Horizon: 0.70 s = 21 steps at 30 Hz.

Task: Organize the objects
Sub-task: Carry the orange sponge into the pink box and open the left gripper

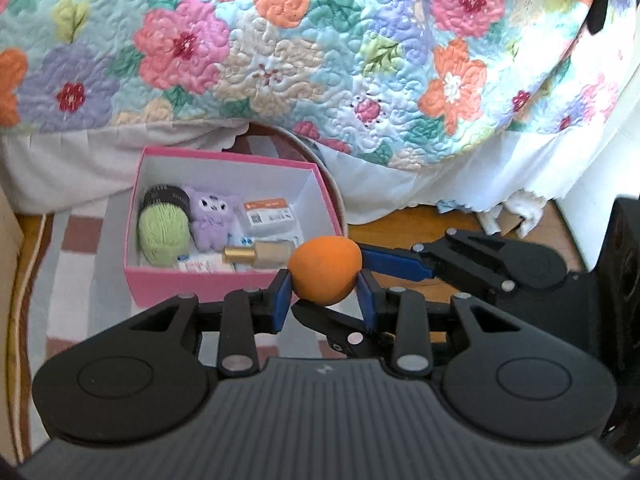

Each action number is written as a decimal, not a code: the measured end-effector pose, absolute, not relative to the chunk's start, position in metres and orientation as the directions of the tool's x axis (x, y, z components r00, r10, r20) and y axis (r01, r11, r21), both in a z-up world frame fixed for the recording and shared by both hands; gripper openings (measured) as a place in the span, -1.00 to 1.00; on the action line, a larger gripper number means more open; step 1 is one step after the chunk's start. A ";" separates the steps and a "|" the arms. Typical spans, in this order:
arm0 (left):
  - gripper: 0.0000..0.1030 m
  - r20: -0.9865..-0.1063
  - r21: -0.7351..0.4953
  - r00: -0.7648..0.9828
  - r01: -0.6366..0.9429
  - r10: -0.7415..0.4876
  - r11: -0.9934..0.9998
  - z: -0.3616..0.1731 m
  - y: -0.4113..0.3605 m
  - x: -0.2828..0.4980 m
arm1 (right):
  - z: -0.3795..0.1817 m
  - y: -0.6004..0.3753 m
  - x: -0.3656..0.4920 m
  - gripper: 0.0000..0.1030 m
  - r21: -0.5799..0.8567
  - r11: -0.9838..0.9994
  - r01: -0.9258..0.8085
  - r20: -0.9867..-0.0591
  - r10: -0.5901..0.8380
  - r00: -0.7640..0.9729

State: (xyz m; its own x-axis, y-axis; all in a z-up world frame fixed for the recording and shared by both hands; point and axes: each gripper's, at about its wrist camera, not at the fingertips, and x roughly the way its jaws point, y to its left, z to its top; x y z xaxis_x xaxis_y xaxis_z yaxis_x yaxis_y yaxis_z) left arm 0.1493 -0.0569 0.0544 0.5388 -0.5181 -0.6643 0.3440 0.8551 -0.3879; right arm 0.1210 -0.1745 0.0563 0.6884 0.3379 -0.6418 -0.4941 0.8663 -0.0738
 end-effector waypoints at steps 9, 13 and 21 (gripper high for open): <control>-0.34 -0.696 -0.425 0.508 0.278 -0.508 0.861 0.026 -0.071 0.223 | 0.038 -0.193 0.198 0.07 0.031 0.888 -0.459 -0.698 0.348 0.626; -0.34 -0.688 -0.469 0.514 0.224 -0.512 0.855 0.000 -0.068 0.256 | 0.019 -0.193 0.231 0.08 0.013 0.888 -0.459 -0.702 0.335 0.628; -0.33 -0.721 -0.502 0.490 0.118 -0.489 0.857 -0.064 -0.066 0.312 | -0.040 -0.202 0.292 0.08 0.151 0.895 -0.421 -0.731 0.387 0.562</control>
State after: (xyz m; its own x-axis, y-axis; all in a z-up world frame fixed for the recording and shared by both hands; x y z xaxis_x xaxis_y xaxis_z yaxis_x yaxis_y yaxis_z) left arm 0.3118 -0.0665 -0.0636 0.4903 -0.4893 -0.7212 0.1175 0.8571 -0.5015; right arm 0.2919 -0.2016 -0.0405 0.5622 0.3872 -0.7308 -0.4205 0.8947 0.1505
